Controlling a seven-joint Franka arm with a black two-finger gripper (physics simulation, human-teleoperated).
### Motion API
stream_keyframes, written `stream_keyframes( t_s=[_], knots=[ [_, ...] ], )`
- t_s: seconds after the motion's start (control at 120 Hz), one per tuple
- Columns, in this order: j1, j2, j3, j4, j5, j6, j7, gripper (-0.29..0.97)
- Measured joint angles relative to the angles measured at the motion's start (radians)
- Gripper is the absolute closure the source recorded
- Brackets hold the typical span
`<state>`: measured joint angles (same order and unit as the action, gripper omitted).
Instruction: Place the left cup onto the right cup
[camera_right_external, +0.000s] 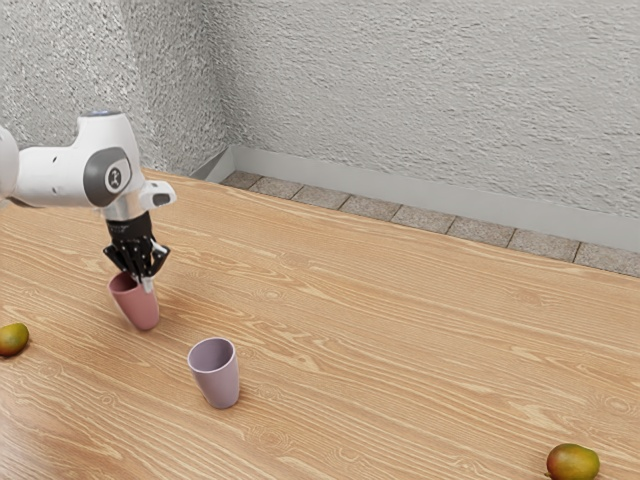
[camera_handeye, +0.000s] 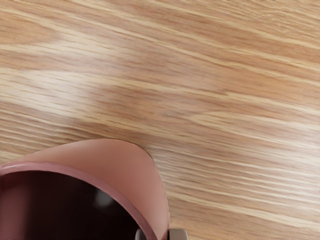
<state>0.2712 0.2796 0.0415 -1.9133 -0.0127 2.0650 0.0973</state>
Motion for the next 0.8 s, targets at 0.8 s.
stream_keyframes(
  t_s=[0.8],
  knots=[
    [0.012, -0.331, -0.377, -0.126, 0.087, -0.155, -0.1, 0.79]
  ],
)
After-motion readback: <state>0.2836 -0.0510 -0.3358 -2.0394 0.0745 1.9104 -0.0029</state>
